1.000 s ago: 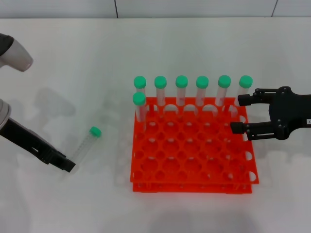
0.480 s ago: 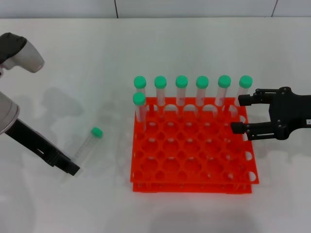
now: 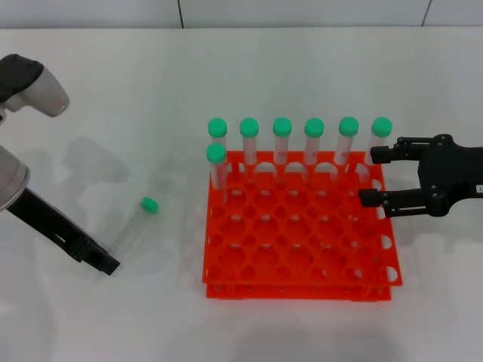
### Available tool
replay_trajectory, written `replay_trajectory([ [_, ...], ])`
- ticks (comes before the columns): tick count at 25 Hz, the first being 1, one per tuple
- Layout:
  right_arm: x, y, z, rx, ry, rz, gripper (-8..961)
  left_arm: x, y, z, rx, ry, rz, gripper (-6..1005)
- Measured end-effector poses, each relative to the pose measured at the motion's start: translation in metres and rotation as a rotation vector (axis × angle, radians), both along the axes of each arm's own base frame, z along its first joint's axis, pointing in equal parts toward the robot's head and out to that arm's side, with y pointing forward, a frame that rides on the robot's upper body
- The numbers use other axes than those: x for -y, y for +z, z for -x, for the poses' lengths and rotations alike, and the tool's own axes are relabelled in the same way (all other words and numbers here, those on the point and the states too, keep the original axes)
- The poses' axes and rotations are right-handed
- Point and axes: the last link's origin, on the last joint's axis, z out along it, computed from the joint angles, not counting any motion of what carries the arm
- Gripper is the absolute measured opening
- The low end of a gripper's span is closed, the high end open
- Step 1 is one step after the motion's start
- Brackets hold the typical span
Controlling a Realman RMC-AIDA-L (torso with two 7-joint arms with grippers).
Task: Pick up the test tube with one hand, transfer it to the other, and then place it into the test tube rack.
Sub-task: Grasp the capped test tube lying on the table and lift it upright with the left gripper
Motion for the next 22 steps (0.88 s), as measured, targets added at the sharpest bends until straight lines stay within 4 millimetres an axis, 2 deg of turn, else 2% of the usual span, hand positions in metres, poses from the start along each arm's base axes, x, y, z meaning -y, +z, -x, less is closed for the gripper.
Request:
replay_trajectory([
  [22,-0.0003,0.0013,-0.0004,0.0,0.014,-0.012,757,-0.0037,-0.001,-0.0026,-0.028,0.021,-0.013,244],
])
